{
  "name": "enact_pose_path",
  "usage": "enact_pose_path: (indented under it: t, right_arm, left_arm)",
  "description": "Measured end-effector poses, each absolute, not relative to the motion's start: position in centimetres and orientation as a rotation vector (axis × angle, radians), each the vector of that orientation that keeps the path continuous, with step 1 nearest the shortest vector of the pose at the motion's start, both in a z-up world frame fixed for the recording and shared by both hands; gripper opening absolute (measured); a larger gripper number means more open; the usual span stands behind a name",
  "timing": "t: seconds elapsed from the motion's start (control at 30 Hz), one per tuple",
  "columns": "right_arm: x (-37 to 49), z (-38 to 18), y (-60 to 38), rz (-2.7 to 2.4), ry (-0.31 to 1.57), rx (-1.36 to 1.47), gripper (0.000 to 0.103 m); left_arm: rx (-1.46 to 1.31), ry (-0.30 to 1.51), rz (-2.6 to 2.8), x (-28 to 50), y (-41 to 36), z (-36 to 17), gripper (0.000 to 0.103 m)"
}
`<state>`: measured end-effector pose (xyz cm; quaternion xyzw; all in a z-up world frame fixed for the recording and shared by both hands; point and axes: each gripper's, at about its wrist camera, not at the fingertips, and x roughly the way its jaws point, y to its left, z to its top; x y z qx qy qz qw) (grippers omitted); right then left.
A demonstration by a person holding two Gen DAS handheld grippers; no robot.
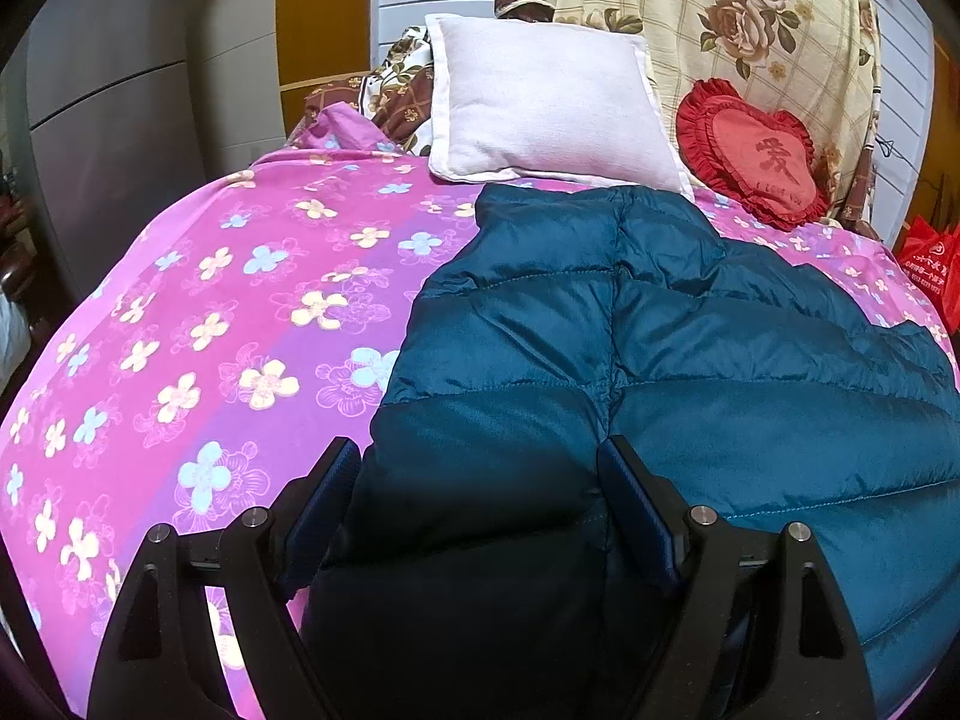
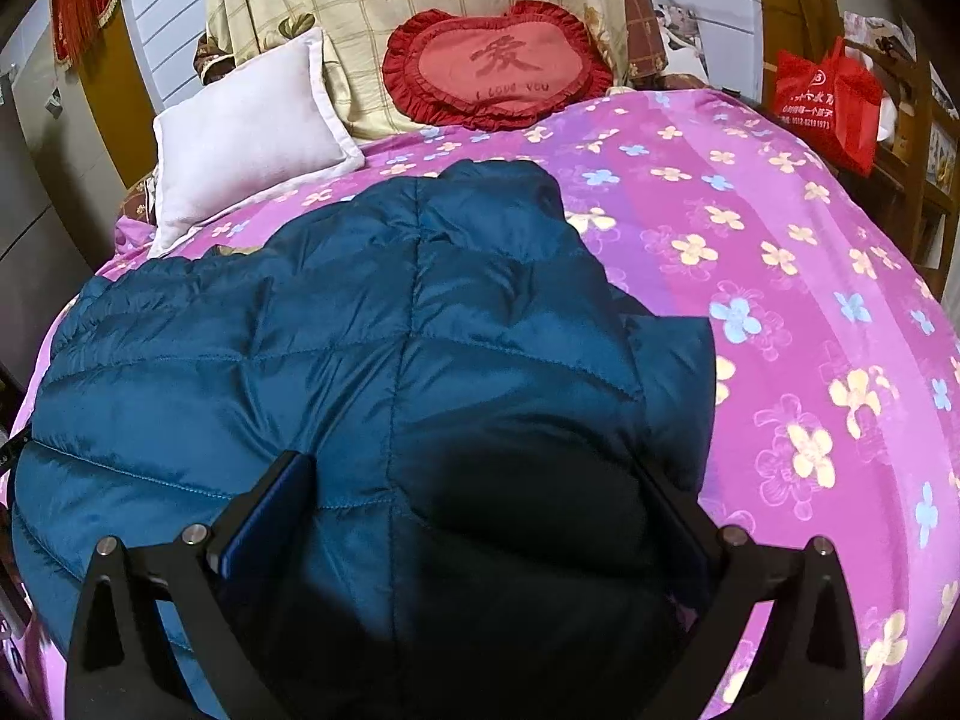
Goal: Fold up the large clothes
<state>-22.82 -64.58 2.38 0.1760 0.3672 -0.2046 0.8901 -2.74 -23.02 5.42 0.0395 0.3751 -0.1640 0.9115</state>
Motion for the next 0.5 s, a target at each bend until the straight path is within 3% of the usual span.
enact_pose_path:
  t: [0.23, 0.5]
  right_arm:
    - [-22.8, 2.3, -64.8, -0.418, 0.776, 0.383, 0.103]
    - [-24.7, 4.0, -69.5, -0.345, 0.782, 0.605, 0.103]
  left_arm:
    - [0.046, 0.823, -0.374, -2.3, -22.6, 5.6, 0.064]
    - [-0.228, 0.991, -0.498, 0.9, -18.0, 4.6, 0.068]
